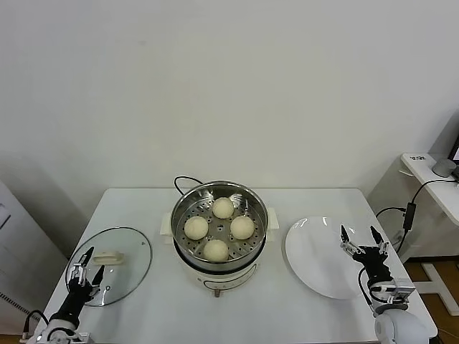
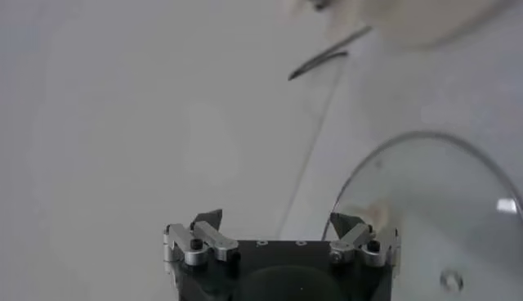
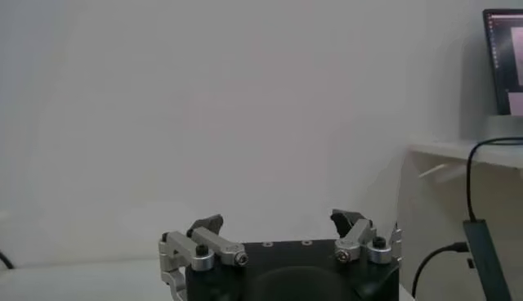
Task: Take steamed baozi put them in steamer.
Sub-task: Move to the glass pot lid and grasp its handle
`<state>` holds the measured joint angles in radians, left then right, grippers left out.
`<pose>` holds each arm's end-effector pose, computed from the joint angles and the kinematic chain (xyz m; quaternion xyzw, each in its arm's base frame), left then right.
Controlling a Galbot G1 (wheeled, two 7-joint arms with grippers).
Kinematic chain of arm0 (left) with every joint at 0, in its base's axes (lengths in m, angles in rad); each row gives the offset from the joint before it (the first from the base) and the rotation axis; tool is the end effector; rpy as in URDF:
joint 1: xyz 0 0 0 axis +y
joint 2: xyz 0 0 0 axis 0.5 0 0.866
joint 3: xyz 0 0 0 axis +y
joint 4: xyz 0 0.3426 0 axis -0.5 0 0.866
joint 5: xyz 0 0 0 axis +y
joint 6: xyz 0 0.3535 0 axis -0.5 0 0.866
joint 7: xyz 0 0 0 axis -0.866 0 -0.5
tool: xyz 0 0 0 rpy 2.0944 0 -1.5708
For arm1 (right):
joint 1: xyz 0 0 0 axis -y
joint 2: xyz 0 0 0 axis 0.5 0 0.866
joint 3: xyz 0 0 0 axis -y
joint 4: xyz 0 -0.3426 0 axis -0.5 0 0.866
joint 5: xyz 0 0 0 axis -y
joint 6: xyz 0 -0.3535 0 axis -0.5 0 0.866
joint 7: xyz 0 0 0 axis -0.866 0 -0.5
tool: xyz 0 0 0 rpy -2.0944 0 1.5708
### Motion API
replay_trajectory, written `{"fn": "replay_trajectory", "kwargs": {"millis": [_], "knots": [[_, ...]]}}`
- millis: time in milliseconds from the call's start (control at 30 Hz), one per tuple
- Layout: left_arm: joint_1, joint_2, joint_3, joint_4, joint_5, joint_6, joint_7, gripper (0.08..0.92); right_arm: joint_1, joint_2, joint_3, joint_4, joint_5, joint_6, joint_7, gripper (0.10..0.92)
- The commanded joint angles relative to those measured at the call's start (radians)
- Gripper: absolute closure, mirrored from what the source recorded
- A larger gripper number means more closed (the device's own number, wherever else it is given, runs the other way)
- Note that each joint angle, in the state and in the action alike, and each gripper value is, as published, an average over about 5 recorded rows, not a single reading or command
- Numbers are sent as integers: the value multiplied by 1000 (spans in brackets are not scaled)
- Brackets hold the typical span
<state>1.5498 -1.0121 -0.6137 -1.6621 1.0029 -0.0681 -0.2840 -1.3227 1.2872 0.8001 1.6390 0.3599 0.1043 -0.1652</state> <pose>0.1886 0.1914 -0.3848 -0.0461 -0.7119 -0.7004 0.0198 0.2506 -0.1816 -0.3606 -0.0418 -0.9990 -0.0105 0.0084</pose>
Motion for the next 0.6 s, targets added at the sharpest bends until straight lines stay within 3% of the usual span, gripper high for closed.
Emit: {"fn": "replay_trajectory", "kwargs": {"millis": [33,600], "knots": [[-138,-46,-7,182,337,-68,-104,177,-6,20,7,-9,-26,4,-3,203],[-277,-44,22,312,287,-84,-92,177,-20,21,23,-5,-38,10,-11,203]]}}
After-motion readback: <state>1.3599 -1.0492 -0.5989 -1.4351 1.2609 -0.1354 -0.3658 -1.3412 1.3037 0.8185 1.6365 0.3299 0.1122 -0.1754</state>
